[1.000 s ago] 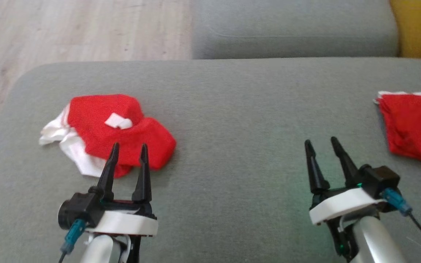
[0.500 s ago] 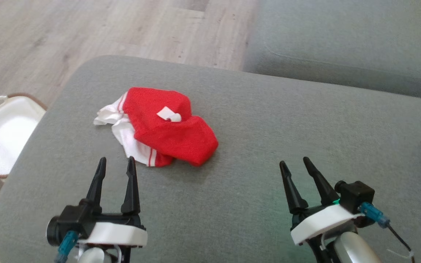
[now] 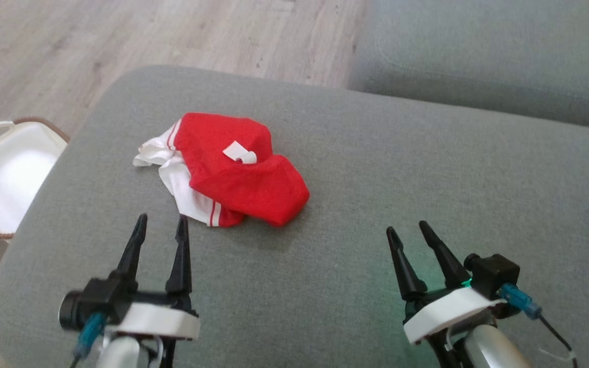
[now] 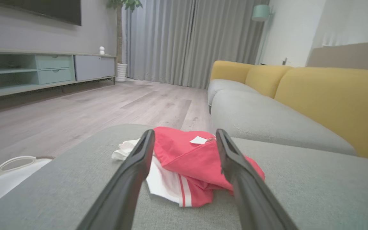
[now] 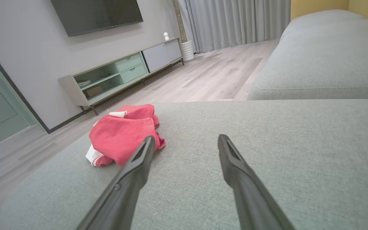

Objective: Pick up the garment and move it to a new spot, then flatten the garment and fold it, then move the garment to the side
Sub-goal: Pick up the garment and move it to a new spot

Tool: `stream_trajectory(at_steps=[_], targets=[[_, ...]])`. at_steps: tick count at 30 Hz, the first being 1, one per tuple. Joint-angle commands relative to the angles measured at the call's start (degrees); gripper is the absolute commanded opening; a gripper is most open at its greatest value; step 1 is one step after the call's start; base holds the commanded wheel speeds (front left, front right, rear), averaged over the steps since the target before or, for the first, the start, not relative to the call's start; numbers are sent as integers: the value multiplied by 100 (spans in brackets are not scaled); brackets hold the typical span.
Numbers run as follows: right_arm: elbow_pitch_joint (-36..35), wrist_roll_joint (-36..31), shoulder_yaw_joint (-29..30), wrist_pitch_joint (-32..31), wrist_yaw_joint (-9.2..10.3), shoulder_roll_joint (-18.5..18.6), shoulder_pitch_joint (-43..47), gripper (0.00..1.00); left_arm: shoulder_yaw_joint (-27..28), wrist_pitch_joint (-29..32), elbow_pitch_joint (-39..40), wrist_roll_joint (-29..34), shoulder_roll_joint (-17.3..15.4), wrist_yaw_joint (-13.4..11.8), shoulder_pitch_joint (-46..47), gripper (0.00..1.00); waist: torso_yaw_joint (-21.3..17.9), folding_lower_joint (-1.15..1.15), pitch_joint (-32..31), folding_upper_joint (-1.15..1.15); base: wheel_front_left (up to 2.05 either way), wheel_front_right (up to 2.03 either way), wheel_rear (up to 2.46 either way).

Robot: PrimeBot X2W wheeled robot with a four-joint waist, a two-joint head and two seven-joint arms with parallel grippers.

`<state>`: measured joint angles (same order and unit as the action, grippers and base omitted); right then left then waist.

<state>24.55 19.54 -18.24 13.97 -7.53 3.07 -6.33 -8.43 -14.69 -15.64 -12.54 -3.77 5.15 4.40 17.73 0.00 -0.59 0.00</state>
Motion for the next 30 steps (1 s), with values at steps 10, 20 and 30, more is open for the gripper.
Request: stream_trajectory(at_steps=[10,20,30], targets=[[-387,-309,195,5,4,-19,-598,100,-1702,1348,-467,-677,-1227,231,2260,100,-467,0,921,0,0,0,0],[-506,-317,236,35,4,-19,-877,100,-3153,2019,-1292,-1844,-2250,233,3542,100,-964,0,1482,0,0,0,0],[-449,-326,288,71,4,-19,-981,100,-3674,1691,-1828,-2326,-2314,233,3899,0,-1152,0,1525,0,0,0,0]])
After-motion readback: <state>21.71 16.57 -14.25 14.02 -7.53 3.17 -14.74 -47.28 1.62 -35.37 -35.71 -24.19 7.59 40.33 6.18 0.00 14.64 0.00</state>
